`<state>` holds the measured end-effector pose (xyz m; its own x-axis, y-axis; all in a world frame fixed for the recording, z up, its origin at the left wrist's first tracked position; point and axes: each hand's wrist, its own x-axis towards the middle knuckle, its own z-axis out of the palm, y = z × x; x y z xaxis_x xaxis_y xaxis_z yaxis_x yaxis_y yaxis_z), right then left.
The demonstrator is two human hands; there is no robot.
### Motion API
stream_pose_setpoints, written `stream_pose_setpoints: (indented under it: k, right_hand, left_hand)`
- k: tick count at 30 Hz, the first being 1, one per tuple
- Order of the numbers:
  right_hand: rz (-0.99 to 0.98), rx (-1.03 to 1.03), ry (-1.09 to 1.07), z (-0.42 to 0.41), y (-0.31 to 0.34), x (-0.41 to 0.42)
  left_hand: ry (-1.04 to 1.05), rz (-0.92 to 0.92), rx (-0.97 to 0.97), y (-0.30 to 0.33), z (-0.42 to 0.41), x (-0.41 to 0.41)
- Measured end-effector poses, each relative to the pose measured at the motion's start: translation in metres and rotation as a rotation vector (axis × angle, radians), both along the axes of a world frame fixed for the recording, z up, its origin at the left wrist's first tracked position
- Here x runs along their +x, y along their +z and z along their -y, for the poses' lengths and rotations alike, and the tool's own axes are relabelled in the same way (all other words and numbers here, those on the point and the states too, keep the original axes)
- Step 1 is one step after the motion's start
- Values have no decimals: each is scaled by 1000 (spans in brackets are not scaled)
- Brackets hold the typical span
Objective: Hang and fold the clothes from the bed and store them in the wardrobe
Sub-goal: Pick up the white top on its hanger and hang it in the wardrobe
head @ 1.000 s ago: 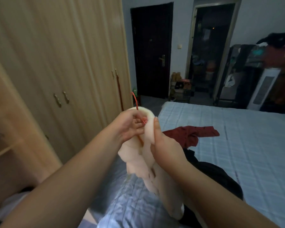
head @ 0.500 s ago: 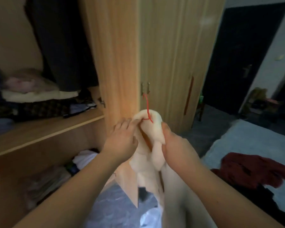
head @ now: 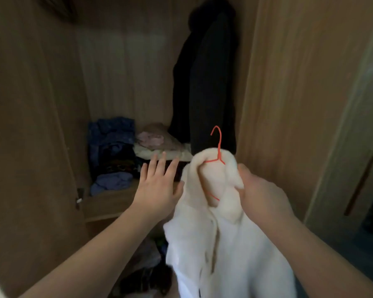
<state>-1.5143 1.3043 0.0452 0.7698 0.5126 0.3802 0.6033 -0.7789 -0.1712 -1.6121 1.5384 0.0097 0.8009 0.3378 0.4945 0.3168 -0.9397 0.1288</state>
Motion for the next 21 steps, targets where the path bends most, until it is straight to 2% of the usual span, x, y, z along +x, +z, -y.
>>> stream_pose_setpoints:
  k: [7, 13, 16, 21]
  right_hand:
    - [26, 6, 132, -90, 76, 55]
    - [63, -20, 99, -162, 152, 133]
    - [182, 70, 112, -182, 189, 177]
    - [218, 179, 81, -212, 260, 243]
  left_hand:
    - [115, 113, 119, 56, -72, 32]
    - [199, 187, 257, 128, -118, 88]
    - [244, 245, 298, 169, -135, 118]
    - [348, 327, 321, 233, -163, 174]
